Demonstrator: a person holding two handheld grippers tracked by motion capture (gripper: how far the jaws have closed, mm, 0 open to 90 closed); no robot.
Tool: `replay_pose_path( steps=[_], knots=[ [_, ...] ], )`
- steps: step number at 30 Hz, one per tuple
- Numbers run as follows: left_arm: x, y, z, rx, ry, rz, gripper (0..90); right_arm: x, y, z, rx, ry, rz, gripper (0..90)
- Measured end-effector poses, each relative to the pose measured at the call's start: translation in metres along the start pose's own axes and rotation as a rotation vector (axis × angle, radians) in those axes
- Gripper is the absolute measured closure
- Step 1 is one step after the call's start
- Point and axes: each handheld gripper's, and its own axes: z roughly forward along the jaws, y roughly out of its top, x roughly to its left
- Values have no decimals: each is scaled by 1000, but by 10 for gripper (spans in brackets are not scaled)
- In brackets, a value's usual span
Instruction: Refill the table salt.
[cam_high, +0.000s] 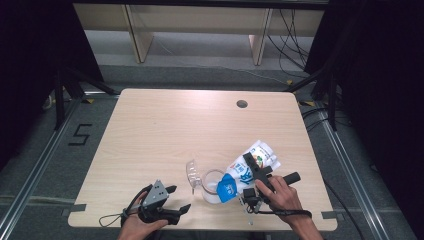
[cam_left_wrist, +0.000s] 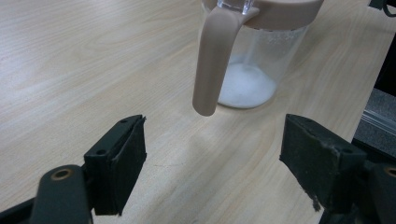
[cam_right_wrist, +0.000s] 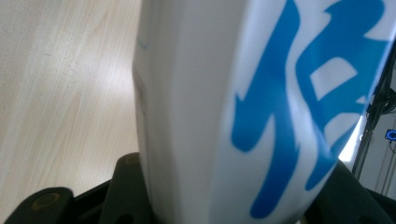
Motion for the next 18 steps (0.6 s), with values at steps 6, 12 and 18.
replay_pose_path(
  steps=[6,12,18],
  knots=[
    [-1,0,1,-4,-1,-6,218,0,0,0,2,0,-2,549],
    [2,0,-1,21,10,23,218,0,0,0,4,1,-4,551],
    [2,0,-1,20,10,23,218,0,-1,0,2,-6,-7,555]
  ],
)
